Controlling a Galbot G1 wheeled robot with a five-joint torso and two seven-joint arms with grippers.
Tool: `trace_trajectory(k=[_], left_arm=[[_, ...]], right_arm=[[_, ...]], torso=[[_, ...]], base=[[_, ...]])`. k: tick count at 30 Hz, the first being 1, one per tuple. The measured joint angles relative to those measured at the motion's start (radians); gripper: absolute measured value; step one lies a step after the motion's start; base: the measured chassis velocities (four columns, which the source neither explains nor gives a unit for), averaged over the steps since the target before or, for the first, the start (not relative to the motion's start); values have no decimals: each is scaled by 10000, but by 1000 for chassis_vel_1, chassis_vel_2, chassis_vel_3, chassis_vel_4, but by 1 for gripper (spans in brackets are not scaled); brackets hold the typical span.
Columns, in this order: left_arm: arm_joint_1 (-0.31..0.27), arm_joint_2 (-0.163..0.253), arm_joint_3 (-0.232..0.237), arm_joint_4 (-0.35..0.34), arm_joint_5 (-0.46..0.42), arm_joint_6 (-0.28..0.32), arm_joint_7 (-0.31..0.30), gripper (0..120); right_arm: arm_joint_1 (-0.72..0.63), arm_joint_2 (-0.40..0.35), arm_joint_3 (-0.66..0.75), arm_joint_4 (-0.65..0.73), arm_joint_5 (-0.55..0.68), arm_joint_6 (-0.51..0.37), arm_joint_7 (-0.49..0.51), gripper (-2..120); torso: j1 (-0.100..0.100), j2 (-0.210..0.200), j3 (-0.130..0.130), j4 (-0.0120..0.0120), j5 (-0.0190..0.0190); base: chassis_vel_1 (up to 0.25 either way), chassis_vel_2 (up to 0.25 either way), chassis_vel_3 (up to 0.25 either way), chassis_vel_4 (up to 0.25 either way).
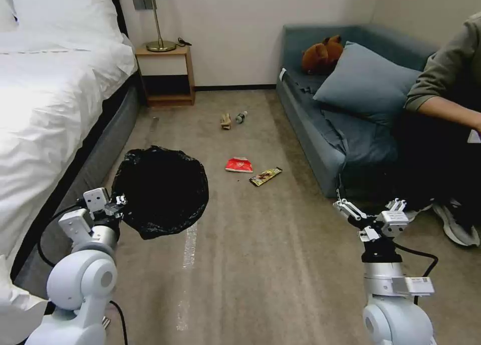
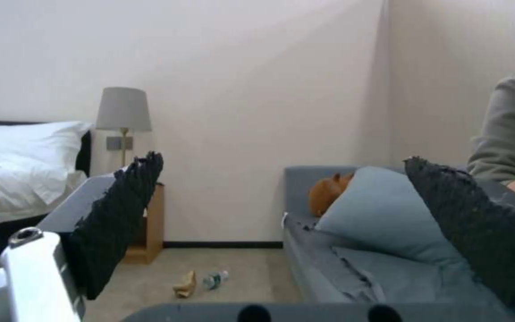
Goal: Pick up the trash bin, then pick up the garbage on the floor and place it into the trash bin.
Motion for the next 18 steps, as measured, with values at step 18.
trace_trajectory(k=[18], left_arm=[[-135,-75,-34,228,303,-389,293,4]], right_arm=[[54,-15,85,-181,26,76,-63,100]], torso=[[0,0,0,-1,0]], base=[[-10,10,6,-10]])
